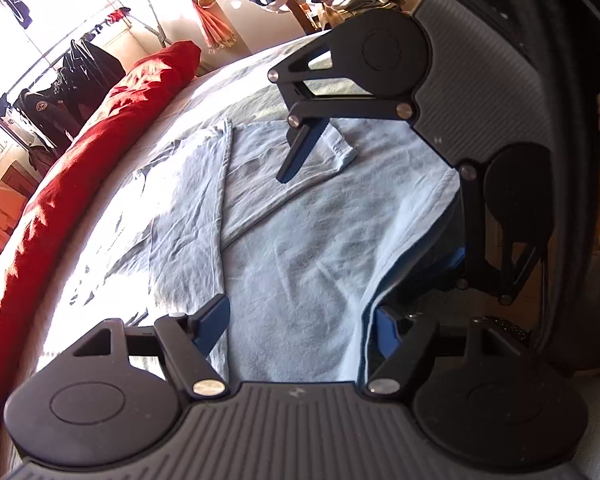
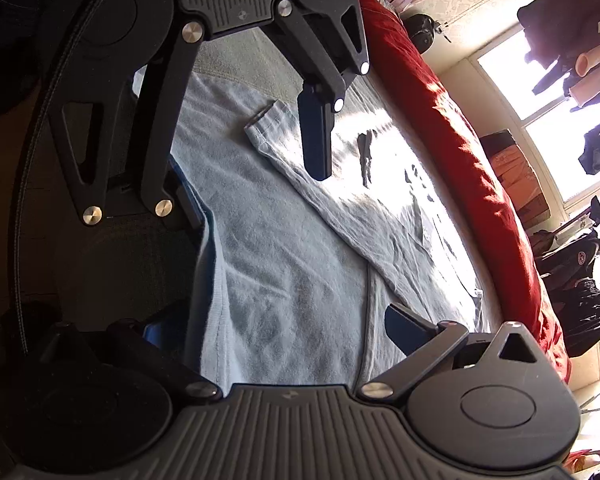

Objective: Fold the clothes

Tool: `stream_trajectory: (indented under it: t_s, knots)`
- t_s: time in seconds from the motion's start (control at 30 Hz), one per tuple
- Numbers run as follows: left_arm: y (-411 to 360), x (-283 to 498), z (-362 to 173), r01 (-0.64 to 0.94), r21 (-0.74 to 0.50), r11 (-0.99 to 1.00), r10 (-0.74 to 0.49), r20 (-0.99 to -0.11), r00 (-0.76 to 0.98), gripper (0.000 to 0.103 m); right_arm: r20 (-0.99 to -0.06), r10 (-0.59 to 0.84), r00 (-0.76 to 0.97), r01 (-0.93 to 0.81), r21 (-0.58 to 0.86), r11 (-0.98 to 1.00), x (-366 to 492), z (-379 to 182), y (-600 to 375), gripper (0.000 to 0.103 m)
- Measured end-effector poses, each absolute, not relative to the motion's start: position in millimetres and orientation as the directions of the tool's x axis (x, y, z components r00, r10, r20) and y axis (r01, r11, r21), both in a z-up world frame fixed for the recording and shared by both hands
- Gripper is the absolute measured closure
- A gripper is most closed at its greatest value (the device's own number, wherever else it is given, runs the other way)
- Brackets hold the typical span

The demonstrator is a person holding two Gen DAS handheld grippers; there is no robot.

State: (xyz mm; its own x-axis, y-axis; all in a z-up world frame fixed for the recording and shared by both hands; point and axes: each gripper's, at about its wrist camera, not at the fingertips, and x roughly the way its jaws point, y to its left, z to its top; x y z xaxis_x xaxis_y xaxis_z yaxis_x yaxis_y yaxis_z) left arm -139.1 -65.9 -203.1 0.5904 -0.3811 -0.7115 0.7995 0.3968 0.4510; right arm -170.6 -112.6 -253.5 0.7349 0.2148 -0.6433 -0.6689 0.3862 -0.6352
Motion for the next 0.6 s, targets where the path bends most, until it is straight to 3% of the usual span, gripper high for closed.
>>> stream_trajectory:
  t_s: [0.23,0.6]
  knots:
    - [-58.2,-142.0,-220.8,0.801,0.462,0.38,-0.331,-0.741,0.584,0.029,-0.618,0.117,0.778,-0.598,-0.669,0.442,-156.7,-251.2,-125.2,0.0]
    - [-26.7,-153.7,-229.3,0.767,0.55,0.329,-0.212,-0.749,0.628,0.029,-0.637,0.024,0.771,-0.597,-0.709,0.375,-165.6,-260.4,-163.2,0.0]
